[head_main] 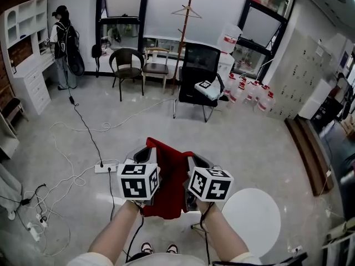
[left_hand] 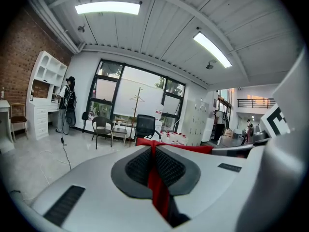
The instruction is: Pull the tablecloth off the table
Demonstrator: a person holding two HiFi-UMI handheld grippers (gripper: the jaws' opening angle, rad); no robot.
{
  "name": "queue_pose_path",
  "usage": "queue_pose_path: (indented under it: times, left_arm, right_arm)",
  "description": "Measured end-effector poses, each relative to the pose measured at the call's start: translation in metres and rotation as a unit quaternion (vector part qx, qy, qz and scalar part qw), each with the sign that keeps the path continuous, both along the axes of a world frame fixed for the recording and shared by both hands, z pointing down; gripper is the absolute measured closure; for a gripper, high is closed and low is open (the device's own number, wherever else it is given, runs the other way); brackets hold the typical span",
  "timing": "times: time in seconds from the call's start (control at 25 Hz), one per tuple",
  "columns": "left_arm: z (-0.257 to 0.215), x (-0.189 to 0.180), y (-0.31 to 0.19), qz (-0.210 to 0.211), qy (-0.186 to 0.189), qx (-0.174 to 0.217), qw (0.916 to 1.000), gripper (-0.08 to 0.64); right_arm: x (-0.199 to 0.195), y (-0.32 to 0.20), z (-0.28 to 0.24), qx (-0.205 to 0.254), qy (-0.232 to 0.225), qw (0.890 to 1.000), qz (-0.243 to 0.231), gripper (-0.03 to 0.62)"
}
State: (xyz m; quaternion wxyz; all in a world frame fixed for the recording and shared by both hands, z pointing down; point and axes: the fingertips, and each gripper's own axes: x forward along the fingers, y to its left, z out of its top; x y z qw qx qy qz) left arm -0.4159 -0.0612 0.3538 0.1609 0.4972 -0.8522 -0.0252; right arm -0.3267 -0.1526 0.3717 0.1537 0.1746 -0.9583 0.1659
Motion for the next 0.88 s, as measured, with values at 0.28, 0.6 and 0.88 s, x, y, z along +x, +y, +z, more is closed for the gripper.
queue_pose_path:
  times: [0.28, 0.6, 0.88]
  left_arm:
    - [0.001, 0.013, -0.018, 0.012, 0.009, -0.005, 0.9999, 0.541]
    - [-0.004, 0.025, -0.031, 0.021, -0.005, -0.012, 0.9997, 0.541]
    - [-0.005, 0.032, -0.031, 0.021, -0.01, -0.019, 0.9996, 0.541]
  right_arm:
    - [0.02, -0.017, 0.001, -0.009, 0.006, 1.0, 0.019, 0.566]
    - [0.033, -0.029, -0.003, 0.005, -0.004, 0.999, 0.031, 0.566]
    - [0.042, -0.033, -0.005, 0.003, -0.009, 0.999, 0.033, 0.565]
